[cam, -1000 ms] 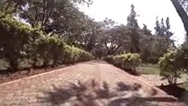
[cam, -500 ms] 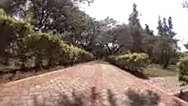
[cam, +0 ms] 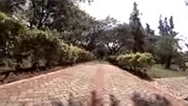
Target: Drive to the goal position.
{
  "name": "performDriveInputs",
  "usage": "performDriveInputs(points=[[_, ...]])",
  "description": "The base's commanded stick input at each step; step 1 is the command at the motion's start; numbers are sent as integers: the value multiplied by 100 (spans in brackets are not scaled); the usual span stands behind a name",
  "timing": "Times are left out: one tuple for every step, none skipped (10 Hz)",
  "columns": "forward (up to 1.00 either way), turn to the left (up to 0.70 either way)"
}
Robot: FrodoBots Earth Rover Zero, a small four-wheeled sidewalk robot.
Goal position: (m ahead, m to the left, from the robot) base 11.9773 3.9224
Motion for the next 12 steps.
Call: performDriveInputs(points=[[70,0],[70,0],[70,0],[70,0],[70,0],[70,0],[70,0],[70,0],[70,0],[70,0],[70,0],[70,0]])
